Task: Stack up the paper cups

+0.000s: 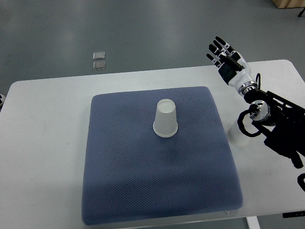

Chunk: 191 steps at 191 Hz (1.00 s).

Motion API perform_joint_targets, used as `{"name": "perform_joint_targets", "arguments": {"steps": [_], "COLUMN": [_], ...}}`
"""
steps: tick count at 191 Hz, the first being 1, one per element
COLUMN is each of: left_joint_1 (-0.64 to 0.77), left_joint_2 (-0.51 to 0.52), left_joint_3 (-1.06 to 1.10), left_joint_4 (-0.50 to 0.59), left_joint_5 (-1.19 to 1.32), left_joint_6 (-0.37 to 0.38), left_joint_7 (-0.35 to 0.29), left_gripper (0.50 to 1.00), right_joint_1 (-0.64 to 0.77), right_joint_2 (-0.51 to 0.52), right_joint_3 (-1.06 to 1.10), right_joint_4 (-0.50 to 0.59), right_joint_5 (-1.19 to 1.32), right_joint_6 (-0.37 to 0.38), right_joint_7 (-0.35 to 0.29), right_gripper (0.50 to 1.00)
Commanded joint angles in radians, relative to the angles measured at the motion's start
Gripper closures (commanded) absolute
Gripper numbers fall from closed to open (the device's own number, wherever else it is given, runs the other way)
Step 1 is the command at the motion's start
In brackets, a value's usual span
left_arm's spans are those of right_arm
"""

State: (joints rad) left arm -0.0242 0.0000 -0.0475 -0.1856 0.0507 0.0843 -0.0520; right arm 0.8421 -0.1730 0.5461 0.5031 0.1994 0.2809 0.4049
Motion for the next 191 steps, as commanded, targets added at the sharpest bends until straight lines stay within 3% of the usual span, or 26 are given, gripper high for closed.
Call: {"name": "perform_joint_targets", "arguments": {"steps": [1,144,191], "left_joint_1": [0.001,0.001,0.001], "left_joint_2": [0.000,0.000,0.000], "left_joint_3": [0.000,0.003,0.003], "left_joint_4": [0.000,0.017,0.012], "left_joint_5": [0.000,0.003,0.005], "left_joint_6": [0.000,0.002,0.002], "left_joint_7": [0.000,0.000,0.000], "left_gripper": [0.500,0.500,0.500], "right_joint_1": [0.000,0.051,0.118], "right_joint_2": [0.001,-0.013,-0.052], "right_joint_3": [0.000,0.008,-0.009], "right_joint_4": [0.000,-0.020,-0.031], "right_joint_5": [0.000,-0.020,-0.051], "right_joint_6": [0.000,0.000,-0.062], "right_joint_7": [0.000,0.002,-0.006], "right_gripper": [0.583,0.583,0.585]}}
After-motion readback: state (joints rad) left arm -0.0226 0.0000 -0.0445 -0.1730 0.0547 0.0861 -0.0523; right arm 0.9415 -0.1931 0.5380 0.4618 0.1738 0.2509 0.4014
